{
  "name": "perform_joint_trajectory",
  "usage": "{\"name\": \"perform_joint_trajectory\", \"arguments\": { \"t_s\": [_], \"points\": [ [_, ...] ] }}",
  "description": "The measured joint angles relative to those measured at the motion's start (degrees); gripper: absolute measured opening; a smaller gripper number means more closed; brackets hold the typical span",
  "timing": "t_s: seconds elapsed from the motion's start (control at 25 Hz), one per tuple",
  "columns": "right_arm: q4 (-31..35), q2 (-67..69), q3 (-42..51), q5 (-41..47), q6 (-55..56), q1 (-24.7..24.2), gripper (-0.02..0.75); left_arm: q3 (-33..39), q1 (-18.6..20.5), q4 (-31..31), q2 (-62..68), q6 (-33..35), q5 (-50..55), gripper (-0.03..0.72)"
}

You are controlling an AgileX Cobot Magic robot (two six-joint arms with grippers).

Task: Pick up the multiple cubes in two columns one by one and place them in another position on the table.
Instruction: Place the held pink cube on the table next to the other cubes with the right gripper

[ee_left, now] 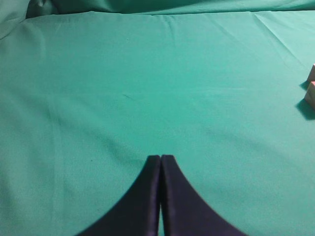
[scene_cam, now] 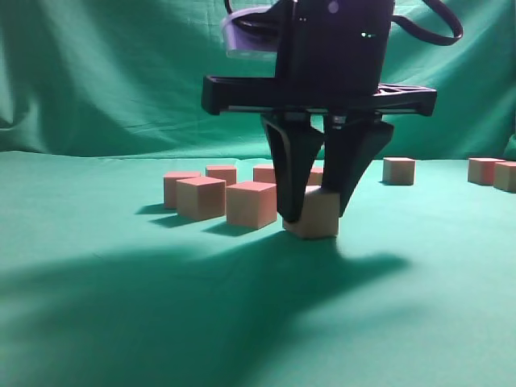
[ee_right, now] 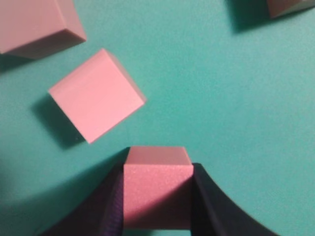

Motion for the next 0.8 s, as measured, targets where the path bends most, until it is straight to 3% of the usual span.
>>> {"name": "perform_joint_trajectory", "arguments": {
  "t_s": [0.64,0.8],
  "points": [
    [2.26,0.34,0.0,-0.11,-0.9,0.0,0.259,0.0,0.0,0.0,0.0,0.0,0.0,0.0],
    [3.07,0.71,0.0,-0.11,-1.06,0.0,0.502,0.0,0.0,0.0,0.0,0.0,0.0,0.0]
  ]
}}
